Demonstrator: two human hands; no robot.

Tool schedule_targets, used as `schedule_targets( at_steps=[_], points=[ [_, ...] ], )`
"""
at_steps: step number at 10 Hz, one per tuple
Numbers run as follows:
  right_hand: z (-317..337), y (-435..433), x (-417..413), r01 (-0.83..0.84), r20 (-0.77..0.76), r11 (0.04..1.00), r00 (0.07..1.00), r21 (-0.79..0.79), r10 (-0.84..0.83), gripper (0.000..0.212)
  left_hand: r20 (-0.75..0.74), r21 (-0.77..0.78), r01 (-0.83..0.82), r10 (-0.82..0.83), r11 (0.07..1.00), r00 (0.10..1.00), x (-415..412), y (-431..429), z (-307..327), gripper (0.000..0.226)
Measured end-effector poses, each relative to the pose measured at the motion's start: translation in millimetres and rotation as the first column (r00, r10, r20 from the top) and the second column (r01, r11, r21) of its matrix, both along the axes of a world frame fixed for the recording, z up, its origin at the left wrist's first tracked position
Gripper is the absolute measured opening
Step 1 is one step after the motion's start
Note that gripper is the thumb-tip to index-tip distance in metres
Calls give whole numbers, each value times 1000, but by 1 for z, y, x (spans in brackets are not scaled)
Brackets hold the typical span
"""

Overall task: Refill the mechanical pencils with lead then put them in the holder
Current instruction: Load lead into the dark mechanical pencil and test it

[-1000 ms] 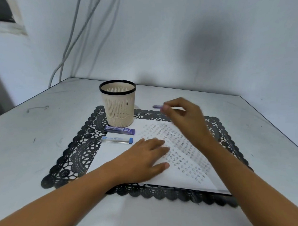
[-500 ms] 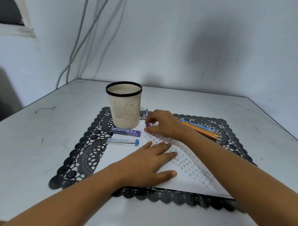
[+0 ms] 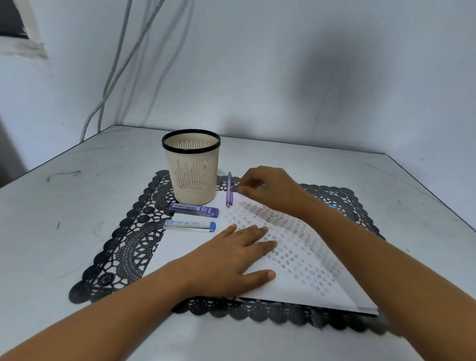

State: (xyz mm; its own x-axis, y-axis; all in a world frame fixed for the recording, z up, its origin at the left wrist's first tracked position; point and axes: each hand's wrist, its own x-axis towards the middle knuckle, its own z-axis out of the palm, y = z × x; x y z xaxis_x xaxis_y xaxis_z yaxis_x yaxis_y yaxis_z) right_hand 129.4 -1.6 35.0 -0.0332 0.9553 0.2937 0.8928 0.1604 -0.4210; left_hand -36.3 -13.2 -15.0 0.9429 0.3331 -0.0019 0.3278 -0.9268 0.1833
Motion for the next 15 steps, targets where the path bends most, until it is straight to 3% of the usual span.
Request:
schedule_targets(
  at_steps=[1,4,6,10,12,14,15],
  points=[
    [8,-23,15,52,-39,998,998,33,-51,16,-3,-1,0,0,1000,1000,-1,1,0,61],
    [-22,-65,63,347,198,933,912,91,-359,22,-5,-12,0,-1,1000,1000,1,0,1,60],
    [-41,-72,65,384,276,908,866,165,-416,28,-8,-24,-1,1,1000,1000,0,-1,2,59],
    [-48,-70,62,410,249,894,860,181,-445,21,-2,-7,5,-5,1000,1000,1,0,1,59],
    [-46,-71,55,359,329,895,839,264,-434,12,79,-15,-6,7,1000,997,0,-2,2,58],
    [-31,-78,40,138,392,938,882,318,-262,4,402,16,-103,88,995,912,2,2,2,52],
    [-29,-84,26,18,466,953,869,304,-165,21,441,37,-144,113,989,890,2,6,1,56]
  ],
)
